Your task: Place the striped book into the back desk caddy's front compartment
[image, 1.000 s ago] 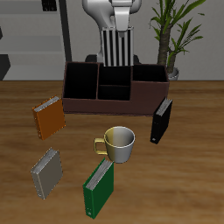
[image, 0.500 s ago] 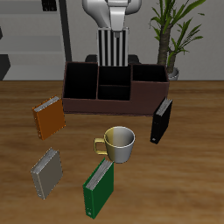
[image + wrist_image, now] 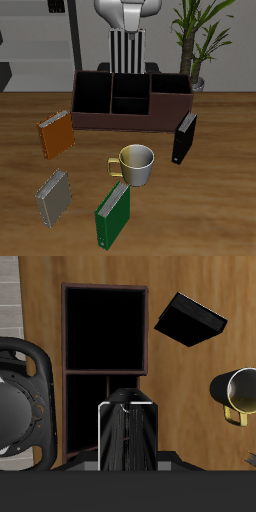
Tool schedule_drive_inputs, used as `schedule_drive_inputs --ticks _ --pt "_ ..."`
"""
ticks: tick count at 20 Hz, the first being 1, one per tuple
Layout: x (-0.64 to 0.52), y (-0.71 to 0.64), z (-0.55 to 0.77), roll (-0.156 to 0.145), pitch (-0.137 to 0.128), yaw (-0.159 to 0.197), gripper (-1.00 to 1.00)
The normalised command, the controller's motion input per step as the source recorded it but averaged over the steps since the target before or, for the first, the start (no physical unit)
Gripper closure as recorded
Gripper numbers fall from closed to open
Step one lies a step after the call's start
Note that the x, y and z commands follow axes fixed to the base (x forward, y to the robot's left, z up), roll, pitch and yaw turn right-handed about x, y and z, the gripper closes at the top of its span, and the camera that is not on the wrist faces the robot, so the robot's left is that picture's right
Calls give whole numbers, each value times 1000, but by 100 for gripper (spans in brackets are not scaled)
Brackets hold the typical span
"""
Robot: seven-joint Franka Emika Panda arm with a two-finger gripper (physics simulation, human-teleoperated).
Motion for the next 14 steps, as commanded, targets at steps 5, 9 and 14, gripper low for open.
schedule_drive_inputs --ticks 5,9,14 --pt "-1 36 -87 14 20 -2 100" --pt "20 24 -106 9 17 4 100" --pt "6 -28 -105 5 18 18 100"
